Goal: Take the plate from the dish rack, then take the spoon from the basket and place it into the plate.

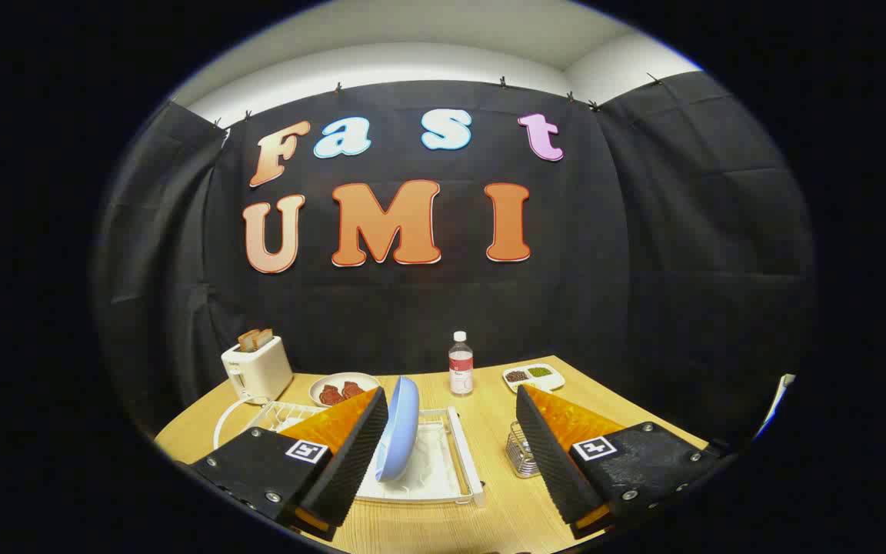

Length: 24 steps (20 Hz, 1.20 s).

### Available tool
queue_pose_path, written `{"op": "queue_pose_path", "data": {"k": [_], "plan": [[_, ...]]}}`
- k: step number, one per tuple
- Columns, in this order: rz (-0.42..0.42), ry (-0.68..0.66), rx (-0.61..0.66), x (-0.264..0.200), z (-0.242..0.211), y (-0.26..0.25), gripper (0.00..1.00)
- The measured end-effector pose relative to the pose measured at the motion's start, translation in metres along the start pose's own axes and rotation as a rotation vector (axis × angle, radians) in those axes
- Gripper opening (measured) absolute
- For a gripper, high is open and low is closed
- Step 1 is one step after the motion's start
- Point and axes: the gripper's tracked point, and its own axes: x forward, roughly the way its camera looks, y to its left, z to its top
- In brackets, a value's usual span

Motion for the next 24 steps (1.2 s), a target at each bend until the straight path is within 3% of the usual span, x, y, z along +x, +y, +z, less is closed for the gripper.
{"op": "queue_pose_path", "data": {"k": [15, 24], "plan": [[-0.015, 0.050, -0.013, 0.015, -0.004, -0.001, 0.99], [0.035, 0.154, -0.048, 0.047, -0.021, 0.029, 1.00]]}}
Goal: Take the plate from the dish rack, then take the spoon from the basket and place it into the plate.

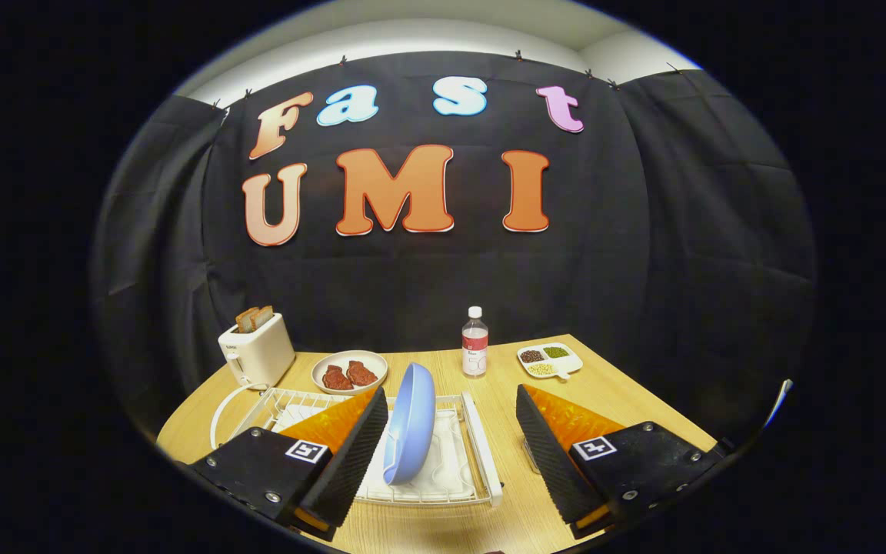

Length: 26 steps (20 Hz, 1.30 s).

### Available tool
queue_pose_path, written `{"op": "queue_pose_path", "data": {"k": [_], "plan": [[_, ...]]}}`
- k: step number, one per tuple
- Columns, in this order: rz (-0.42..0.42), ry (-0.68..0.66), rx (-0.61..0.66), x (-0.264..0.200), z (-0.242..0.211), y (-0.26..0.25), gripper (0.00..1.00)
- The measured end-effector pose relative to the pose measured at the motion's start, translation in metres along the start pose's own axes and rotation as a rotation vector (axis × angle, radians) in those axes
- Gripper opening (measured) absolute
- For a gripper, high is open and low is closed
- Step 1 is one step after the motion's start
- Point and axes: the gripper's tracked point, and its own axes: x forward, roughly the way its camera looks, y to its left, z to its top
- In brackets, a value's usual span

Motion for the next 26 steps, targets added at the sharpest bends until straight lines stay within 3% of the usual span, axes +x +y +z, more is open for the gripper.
{"op": "queue_pose_path", "data": {"k": [16, 20, 22, 26], "plan": [[-0.010, 0.333, -0.117, 0.087, -0.074, 0.035, 0.98], [-0.034, 0.384, -0.115, 0.094, -0.084, 0.035, 0.68], [-0.053, 0.387, -0.122, 0.096, -0.084, 0.033, 0.38], [-0.092, 0.398, -0.085, 0.098, -0.080, 0.028, 0.26]]}}
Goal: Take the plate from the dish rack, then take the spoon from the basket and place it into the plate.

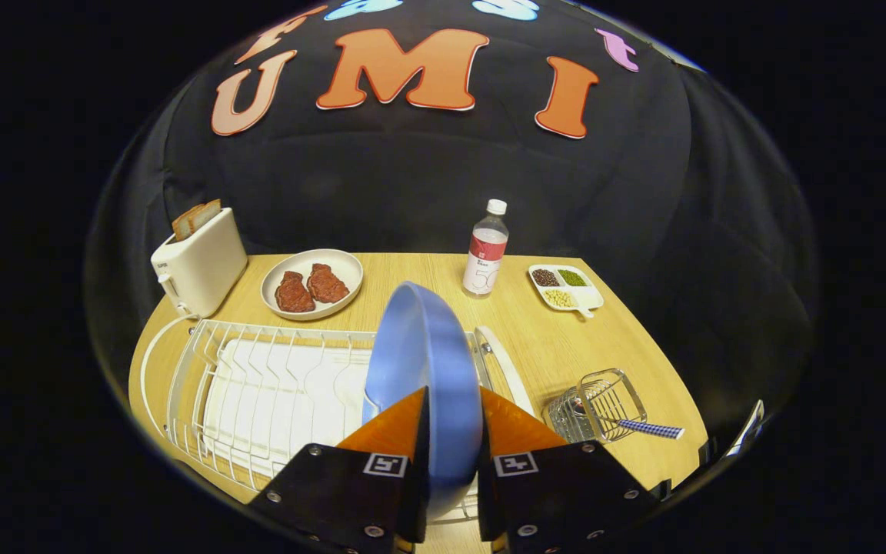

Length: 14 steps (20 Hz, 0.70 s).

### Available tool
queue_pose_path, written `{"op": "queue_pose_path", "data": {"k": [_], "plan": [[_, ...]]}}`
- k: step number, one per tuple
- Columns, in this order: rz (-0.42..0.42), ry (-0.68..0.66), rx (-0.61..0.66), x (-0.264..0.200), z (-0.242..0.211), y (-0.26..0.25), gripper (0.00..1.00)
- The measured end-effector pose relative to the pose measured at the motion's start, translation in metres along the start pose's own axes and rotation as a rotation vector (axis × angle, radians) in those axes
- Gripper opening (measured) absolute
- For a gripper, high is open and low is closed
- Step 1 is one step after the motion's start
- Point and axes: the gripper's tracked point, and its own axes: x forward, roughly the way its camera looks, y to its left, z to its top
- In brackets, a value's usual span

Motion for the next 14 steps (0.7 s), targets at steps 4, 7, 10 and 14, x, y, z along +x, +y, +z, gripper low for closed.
{"op": "queue_pose_path", "data": {"k": [4, 7, 10, 14], "plan": [[-0.019, -0.039, -0.048, -0.006, 0.013, 0.003, 0.24], [-0.047, -0.074, -0.099, -0.012, 0.026, 0.002, 0.24], [-0.066, -0.089, -0.109, -0.016, 0.031, -0.001, 0.24], [-0.055, -0.103, -0.080, -0.026, 0.035, -0.004, 0.24]]}}
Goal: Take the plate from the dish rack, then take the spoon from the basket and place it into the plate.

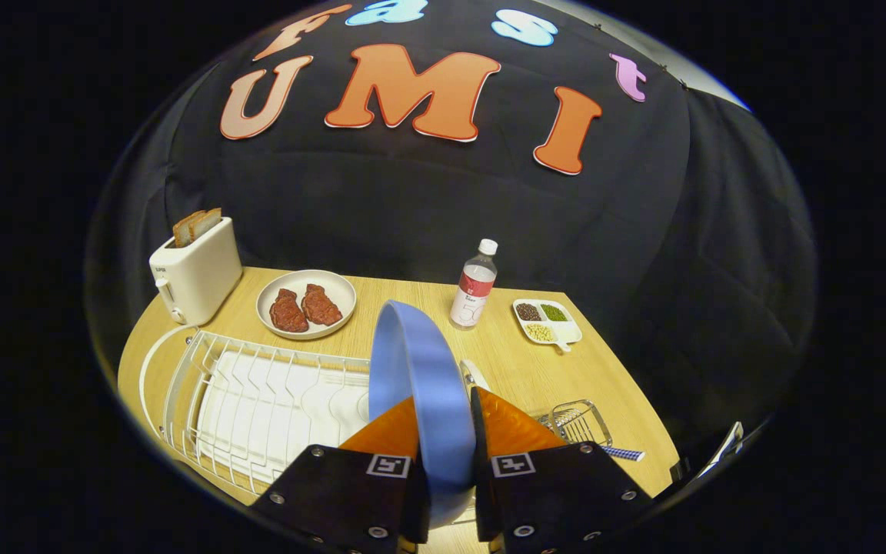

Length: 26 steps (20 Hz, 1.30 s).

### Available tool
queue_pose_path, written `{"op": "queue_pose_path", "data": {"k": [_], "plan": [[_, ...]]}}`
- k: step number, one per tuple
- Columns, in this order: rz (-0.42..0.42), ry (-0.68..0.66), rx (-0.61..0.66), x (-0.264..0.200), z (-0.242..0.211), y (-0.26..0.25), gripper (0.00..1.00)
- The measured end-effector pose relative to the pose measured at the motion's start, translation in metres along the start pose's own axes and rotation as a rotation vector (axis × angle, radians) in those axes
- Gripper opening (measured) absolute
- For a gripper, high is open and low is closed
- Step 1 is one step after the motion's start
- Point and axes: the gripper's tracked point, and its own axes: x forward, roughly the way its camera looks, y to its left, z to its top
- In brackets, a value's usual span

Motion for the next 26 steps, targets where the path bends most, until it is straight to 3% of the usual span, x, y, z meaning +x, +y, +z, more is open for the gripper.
{"op": "queue_pose_path", "data": {"k": [11, 26], "plan": [[0.124, -0.012, 0.088, -0.067, -0.013, 0.001, 0.24], [0.310, 0.075, 0.165, -0.143, -0.109, 0.034, 0.24]]}}
